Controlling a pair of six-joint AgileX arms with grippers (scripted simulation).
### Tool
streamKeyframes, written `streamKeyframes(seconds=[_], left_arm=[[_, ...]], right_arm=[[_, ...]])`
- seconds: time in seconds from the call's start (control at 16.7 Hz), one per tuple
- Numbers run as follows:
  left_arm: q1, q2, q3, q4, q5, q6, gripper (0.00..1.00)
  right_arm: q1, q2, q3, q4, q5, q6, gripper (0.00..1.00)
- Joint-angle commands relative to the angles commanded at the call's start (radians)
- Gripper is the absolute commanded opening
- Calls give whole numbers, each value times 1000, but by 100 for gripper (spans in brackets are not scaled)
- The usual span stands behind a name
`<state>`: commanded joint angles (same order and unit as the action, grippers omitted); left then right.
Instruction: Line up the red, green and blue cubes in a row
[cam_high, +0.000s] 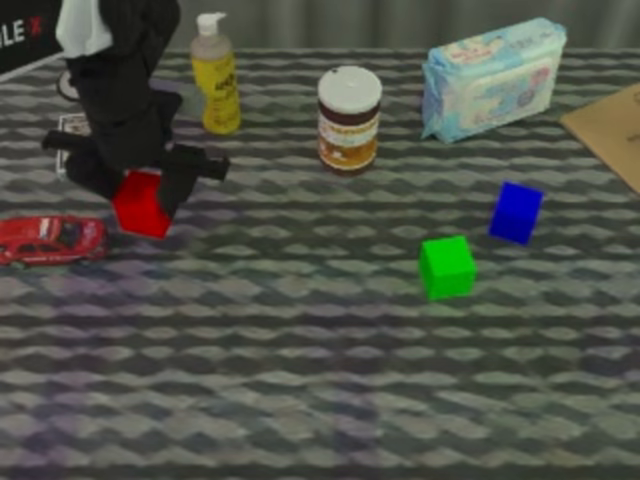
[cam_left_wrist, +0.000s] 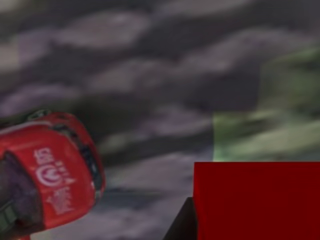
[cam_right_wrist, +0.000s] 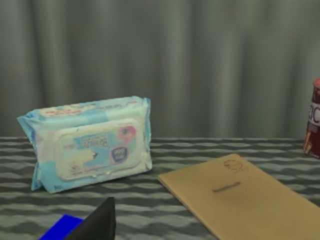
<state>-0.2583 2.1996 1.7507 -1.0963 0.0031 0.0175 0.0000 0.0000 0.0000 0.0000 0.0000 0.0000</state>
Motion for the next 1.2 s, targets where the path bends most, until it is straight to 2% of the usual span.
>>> streamKeyframes(seconds=[0.12, 0.3, 0.84, 0.96, 1.2], left_arm=[[-10, -6, -7, 1, 0, -15, 0], [-70, -45, -51, 8, -3, -113, 0], [-346, -237, -282, 39, -17, -599, 0], [-376, -261, -307, 46, -19, -641, 0], [-375, -260, -307, 45, -19, -643, 0]], right_arm=[[0, 0, 0, 0, 0, 0, 100], [0, 0, 0, 0, 0, 0, 100], [0, 0, 0, 0, 0, 0, 100], [0, 0, 0, 0, 0, 0, 100], [0, 0, 0, 0, 0, 0, 100]])
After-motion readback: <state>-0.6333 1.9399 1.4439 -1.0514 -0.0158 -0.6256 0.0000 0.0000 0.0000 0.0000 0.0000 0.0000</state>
